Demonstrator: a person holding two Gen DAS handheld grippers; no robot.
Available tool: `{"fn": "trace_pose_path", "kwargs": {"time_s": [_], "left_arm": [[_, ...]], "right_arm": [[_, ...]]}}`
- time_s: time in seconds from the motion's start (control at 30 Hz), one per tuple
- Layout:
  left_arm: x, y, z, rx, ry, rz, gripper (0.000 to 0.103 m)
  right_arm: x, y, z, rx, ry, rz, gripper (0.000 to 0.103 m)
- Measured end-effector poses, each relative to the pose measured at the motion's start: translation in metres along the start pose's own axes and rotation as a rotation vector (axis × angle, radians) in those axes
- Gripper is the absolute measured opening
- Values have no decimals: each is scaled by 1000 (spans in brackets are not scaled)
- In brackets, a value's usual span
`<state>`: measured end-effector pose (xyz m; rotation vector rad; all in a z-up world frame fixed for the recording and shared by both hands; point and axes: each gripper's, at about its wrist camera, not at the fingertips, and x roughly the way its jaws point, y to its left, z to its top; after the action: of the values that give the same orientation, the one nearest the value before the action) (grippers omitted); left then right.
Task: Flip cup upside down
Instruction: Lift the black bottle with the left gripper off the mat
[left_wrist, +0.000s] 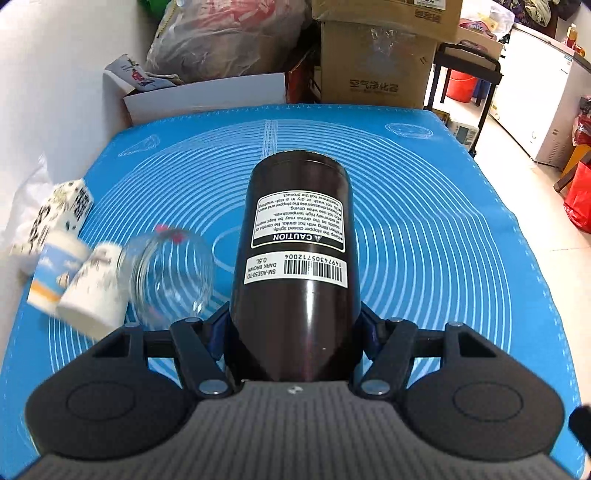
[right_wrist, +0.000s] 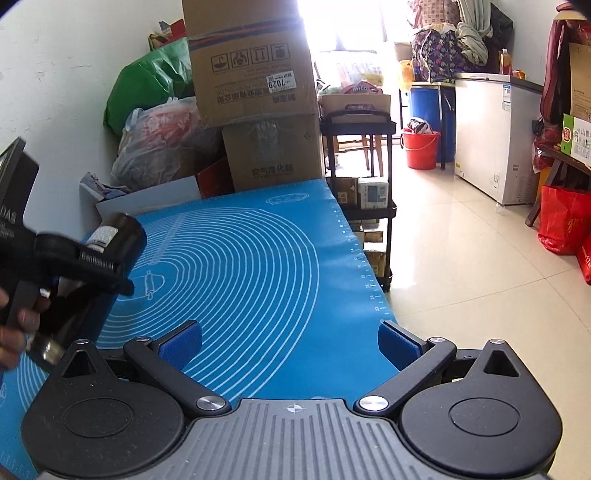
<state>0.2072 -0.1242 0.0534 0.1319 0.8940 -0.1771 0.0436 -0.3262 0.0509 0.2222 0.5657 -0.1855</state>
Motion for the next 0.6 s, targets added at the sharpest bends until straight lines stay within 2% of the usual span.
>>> {"fn": "trace_pose_path", "kwargs": {"time_s": [0.33,0.6], "left_arm": [[0,0,-41,-14,55,-21,68],[11,2,-55,-16,78,-18,68]], "right_arm": [[-16,3,-9,-26,17,-10,103],[-11,3,-13,-25,43,-18,103]]}}
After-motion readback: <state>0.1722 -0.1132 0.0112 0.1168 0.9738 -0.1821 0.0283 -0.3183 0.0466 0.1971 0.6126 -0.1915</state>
